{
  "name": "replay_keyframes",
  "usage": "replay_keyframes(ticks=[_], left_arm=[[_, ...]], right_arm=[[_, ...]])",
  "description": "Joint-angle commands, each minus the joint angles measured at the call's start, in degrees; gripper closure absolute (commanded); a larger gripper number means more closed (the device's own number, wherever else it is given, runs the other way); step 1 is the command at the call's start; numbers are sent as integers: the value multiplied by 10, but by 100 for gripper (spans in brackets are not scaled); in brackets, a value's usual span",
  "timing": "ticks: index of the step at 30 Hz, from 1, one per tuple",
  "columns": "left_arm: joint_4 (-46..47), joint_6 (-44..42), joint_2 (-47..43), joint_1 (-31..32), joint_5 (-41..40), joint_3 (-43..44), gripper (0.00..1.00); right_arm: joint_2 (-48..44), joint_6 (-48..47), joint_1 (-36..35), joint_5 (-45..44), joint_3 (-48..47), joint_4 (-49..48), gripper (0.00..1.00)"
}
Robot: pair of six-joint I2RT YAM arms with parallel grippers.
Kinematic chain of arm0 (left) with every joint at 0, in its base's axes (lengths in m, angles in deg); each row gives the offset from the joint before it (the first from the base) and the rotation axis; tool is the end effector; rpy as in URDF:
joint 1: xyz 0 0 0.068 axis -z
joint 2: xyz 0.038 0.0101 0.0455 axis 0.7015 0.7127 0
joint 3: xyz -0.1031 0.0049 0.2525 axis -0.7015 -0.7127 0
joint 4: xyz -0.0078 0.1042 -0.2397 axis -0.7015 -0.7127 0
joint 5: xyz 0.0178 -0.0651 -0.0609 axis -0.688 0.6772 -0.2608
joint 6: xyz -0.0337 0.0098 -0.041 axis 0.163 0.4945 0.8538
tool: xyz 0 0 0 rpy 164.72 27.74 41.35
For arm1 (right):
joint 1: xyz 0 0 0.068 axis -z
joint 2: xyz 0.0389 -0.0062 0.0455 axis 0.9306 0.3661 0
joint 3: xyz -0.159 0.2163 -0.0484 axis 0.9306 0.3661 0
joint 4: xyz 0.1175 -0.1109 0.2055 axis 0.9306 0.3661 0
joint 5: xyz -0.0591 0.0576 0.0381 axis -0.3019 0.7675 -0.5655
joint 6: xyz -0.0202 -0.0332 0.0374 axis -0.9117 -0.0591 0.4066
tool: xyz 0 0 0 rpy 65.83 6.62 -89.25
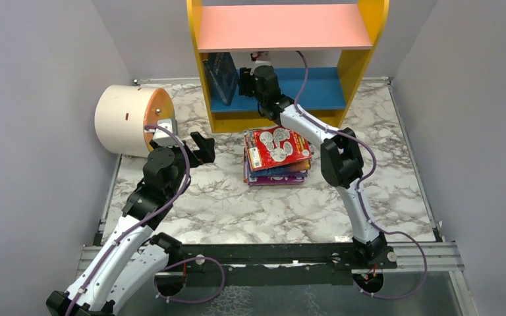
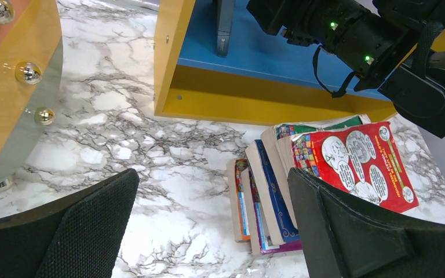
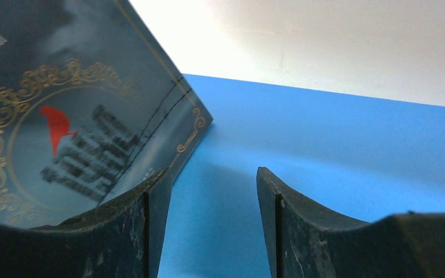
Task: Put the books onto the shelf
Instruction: Adjust the book on the shelf.
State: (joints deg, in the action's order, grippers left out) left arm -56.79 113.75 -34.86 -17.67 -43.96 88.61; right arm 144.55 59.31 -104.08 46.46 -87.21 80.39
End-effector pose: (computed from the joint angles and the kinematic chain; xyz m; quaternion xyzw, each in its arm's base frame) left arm 0.1499 -0.0650 0.3278 -0.0940 0.7481 -0.2002 0.6256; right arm 0.4613 0.3191 0.2663 -0.0725 0.7787 0.1704 0.5995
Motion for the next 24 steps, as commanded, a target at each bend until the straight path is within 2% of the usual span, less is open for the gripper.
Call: replay_keyframes(ticks=[1,24], left_arm=[[0,-9,0,-1,-18,14,1],[-6,-13,0,-1,-31,14,1]], right_arm=[[27,6,11,-9,-32,18,45],[88,-8,18,30,-91,5,45]])
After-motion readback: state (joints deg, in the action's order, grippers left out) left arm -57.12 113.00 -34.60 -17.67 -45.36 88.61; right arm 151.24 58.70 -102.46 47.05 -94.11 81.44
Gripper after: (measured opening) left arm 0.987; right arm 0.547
